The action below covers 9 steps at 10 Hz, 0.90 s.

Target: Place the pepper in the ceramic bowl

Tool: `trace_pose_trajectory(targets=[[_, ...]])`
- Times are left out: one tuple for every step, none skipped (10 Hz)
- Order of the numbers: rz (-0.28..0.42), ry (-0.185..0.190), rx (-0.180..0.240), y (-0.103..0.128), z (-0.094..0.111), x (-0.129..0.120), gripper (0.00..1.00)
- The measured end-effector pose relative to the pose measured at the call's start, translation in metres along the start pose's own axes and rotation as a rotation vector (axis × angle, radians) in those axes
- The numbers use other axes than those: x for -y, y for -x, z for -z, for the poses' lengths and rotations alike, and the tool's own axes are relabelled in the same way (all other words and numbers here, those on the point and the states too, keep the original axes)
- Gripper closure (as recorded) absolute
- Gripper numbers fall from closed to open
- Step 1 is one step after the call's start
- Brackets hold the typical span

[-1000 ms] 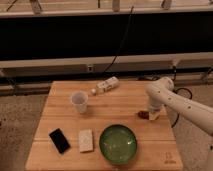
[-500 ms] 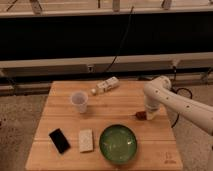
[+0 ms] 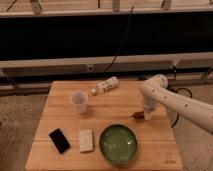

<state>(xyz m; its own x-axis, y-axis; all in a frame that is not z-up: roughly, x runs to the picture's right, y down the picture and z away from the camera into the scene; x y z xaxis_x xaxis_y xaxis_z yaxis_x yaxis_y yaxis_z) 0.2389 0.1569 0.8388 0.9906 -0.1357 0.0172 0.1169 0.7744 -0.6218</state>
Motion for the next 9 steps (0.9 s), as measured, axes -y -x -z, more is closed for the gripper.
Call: trace_pose_trajectory(targets=[[0.008, 0.000, -0.003, 0.002, 0.002, -0.001, 1.00], [0.019, -0.001, -0.006, 0.005, 0.008, -0.004, 1.00], [0.028, 0.001, -0.007, 0.011, 0.012, -0.009, 1.00], [0.040, 0.003, -0.005, 0.023, 0.015, -0.012, 1.00], [0.054, 0.004, -0.001, 0.036, 0.019, -0.014, 1.00], [0.061, 0.003, -0.006, 0.037, 0.021, -0.015, 1.00], [0.069, 0.004, -0.008, 0.040, 0.023, -0.018, 1.00], [0.089, 0.005, -0.006, 0.052, 0.028, -0.024, 1.00], [0.100, 0.008, -0.006, 0.062, 0.030, -0.032, 1.00]])
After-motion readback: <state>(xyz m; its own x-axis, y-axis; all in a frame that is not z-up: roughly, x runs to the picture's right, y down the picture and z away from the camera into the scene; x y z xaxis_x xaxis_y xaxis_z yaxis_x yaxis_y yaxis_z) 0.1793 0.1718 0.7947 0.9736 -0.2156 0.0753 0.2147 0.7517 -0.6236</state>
